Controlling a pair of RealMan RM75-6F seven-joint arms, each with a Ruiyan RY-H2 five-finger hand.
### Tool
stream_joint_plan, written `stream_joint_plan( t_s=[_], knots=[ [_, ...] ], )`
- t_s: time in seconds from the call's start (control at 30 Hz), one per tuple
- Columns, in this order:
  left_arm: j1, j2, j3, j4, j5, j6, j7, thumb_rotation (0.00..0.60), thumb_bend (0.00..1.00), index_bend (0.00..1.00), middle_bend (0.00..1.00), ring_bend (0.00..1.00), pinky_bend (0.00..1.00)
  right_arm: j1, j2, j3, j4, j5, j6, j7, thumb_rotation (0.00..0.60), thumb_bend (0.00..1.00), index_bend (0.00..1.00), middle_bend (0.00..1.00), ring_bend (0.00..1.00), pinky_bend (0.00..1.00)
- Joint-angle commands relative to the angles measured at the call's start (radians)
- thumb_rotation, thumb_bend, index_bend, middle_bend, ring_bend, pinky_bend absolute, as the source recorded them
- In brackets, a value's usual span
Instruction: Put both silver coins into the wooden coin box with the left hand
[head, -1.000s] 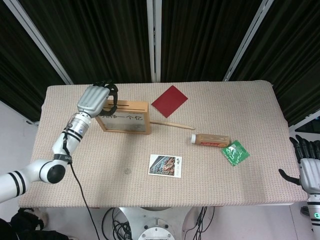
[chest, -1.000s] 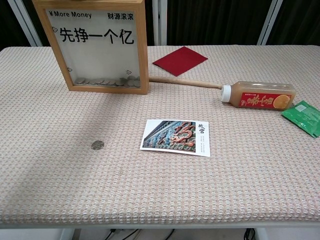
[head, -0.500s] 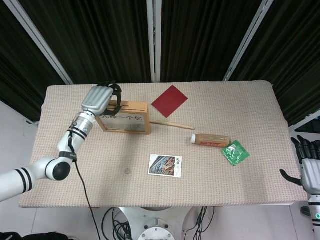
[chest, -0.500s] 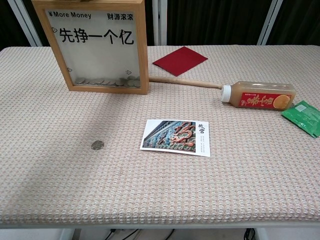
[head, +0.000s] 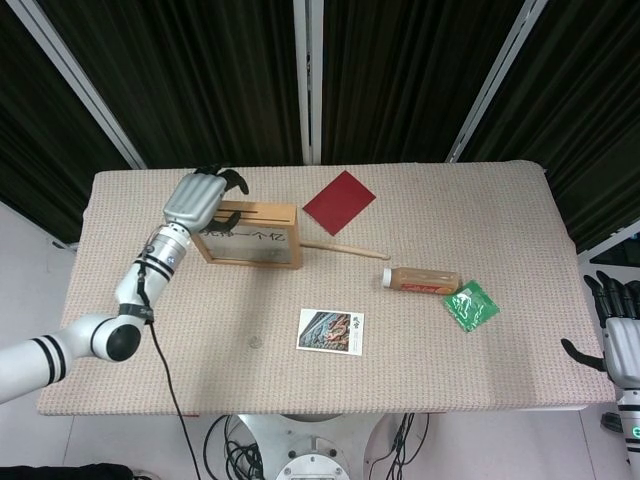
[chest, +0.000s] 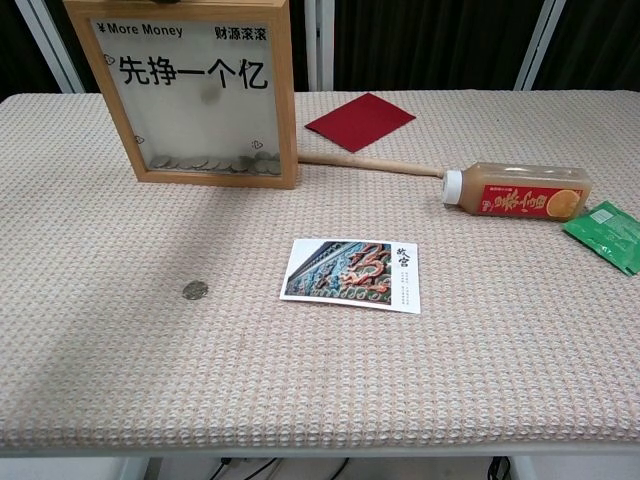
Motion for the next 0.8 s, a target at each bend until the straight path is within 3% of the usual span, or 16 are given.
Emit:
stream_joint_plan(
  t_s=[0.03, 0.2, 0.33, 0.53, 0.67, 0.8],
  knots=[
    [0.006, 0.004, 0.002, -0.007, 0.011, 0.02, 0.002, 0.6, 0.43, 0.16, 0.24, 0.09, 0.16, 0.0, 0.0, 0.0, -0.001, 0.0, 0.0, -0.001, 0.6, 0.12, 0.0, 0.0, 0.0, 0.0],
    [0.051, 0.036, -0.006, -0.101, 0.088, 0.154, 0.013, 0.6, 0.43, 0.17, 0.24, 0.09, 0.16, -0.002, 0.004, 0.001, -0.004, -0.002, 0.006, 0.001, 0.6, 0.12, 0.0, 0.0, 0.0, 0.0],
    [0.142, 0.096, 0.034, -0.237, 0.247, 0.294, 0.008, 0.6, 0.43, 0.24, 0.25, 0.1, 0.2, -0.005, 0.009, 0.003, -0.001, 0.003, 0.009, 0.008, 0.6, 0.12, 0.0, 0.0, 0.0, 0.0],
    [0.333, 0.178, 0.186, -0.368, 0.534, 0.477, -0.031, 0.6, 0.42, 0.29, 0.26, 0.11, 0.23, -0.008, 0.018, 0.008, -0.004, 0.002, 0.018, 0.012, 0.6, 0.12, 0.0, 0.0, 0.0, 0.0],
    [0.45, 0.162, 0.293, -0.345, 0.665, 0.565, -0.081, 0.6, 0.4, 0.33, 0.29, 0.15, 0.24, -0.008, 0.025, 0.008, -0.024, -0.013, 0.033, 0.001, 0.6, 0.12, 0.0, 0.0, 0.0, 0.0],
    [0.526, 0.112, 0.355, -0.282, 0.731, 0.612, -0.129, 0.6, 0.33, 0.34, 0.3, 0.15, 0.24, -0.011, 0.028, 0.005, -0.042, -0.024, 0.045, -0.014, 0.6, 0.12, 0.0, 0.0, 0.0, 0.0]
  ],
)
